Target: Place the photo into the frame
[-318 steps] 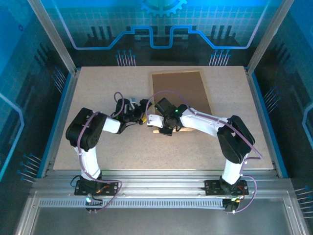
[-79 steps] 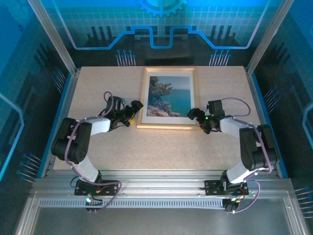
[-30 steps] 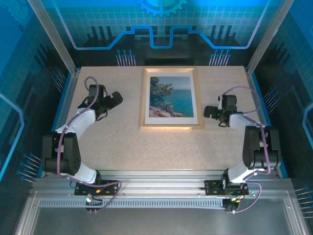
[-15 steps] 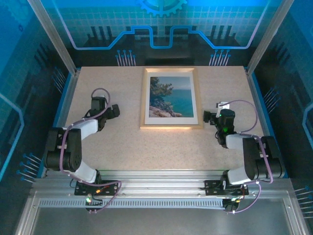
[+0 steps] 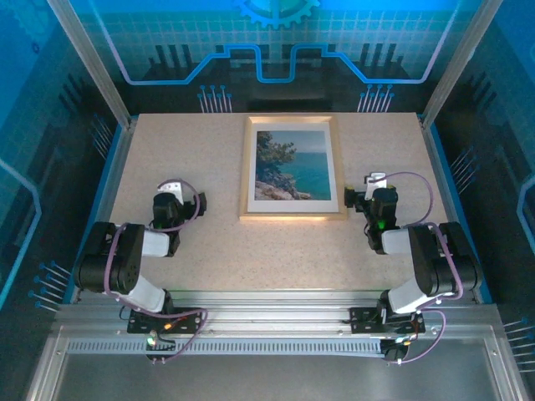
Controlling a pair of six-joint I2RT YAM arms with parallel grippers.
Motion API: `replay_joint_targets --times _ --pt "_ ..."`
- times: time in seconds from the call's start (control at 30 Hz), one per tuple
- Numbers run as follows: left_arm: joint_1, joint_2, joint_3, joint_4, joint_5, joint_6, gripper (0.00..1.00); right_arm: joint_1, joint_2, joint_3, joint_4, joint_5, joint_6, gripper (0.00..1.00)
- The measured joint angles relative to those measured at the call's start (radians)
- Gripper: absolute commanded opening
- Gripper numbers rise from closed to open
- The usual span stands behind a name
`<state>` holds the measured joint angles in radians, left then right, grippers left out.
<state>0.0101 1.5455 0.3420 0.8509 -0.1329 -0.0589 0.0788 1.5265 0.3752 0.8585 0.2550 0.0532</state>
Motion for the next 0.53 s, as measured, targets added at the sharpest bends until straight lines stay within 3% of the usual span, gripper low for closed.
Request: replay_joint_targets --times 0.53 --pt "0.0 0.0 0.016 0.053 0.0 0.014 0.99 0.012 0.001 0.0 0.003 0.0 -0.021 1.0"
